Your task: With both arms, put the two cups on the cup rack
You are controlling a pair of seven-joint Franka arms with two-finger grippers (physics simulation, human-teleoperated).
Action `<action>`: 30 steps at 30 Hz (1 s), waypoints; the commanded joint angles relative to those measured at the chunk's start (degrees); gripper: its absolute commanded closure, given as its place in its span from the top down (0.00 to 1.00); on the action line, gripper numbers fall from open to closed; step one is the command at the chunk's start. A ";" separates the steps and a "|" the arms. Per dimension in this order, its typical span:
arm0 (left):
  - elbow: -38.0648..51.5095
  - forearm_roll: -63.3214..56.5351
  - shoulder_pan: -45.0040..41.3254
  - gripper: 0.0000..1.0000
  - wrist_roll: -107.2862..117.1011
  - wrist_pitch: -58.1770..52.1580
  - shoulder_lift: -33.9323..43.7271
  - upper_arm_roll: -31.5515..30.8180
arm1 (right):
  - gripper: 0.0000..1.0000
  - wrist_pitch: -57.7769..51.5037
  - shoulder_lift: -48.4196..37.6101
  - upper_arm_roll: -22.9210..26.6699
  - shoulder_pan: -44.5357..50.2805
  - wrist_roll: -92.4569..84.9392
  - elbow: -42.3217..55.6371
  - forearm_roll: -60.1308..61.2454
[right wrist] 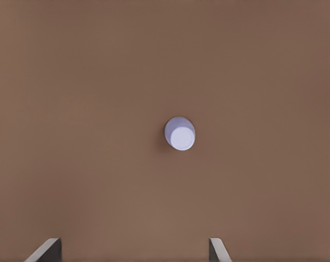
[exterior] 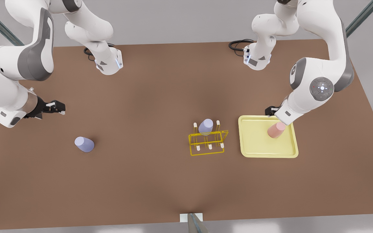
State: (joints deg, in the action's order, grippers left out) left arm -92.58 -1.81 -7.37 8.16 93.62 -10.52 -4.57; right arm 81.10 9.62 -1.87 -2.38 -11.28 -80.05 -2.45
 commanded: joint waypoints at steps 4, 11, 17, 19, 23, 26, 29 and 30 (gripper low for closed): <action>0.03 -0.03 -0.02 1.00 -0.69 0.07 0.06 0.52 | 1.00 1.87 3.37 -0.06 0.10 -0.49 2.70 -2.47; -0.06 0.67 -0.02 1.00 -0.69 0.34 0.06 0.87 | 1.00 22.52 17.01 -0.06 -0.61 0.30 -1.94 -3.09; -0.50 0.67 -0.02 1.00 -0.69 2.10 0.23 1.31 | 1.00 35.09 15.17 -0.06 -2.10 0.39 -12.67 -0.89; -0.68 0.84 0.42 1.00 -0.60 2.18 0.32 1.31 | 1.00 40.71 14.02 -0.06 -2.63 0.39 -17.33 -0.80; -3.92 0.58 0.60 1.00 -4.73 10.52 -0.73 7.20 | 1.00 47.92 13.14 -0.06 -2.89 0.39 -22.78 -0.72; -12.97 0.58 2.01 1.00 -13.44 27.48 -2.84 12.65 | 1.00 53.37 11.65 -0.06 -3.07 0.39 -28.31 -0.63; -19.92 0.41 2.09 1.00 -13.88 37.07 -3.28 12.65 | 1.00 54.52 11.74 0.11 -3.15 0.39 -30.07 -0.63; -21.24 0.49 2.09 1.00 -16.24 37.86 -3.90 12.56 | 1.00 54.52 11.74 0.11 -3.86 0.39 -30.78 -0.63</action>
State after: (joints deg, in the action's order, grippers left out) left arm -112.60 -1.24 -5.13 3.02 117.95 -14.25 7.93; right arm 130.04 21.47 -1.76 -5.99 -10.93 -110.39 -3.22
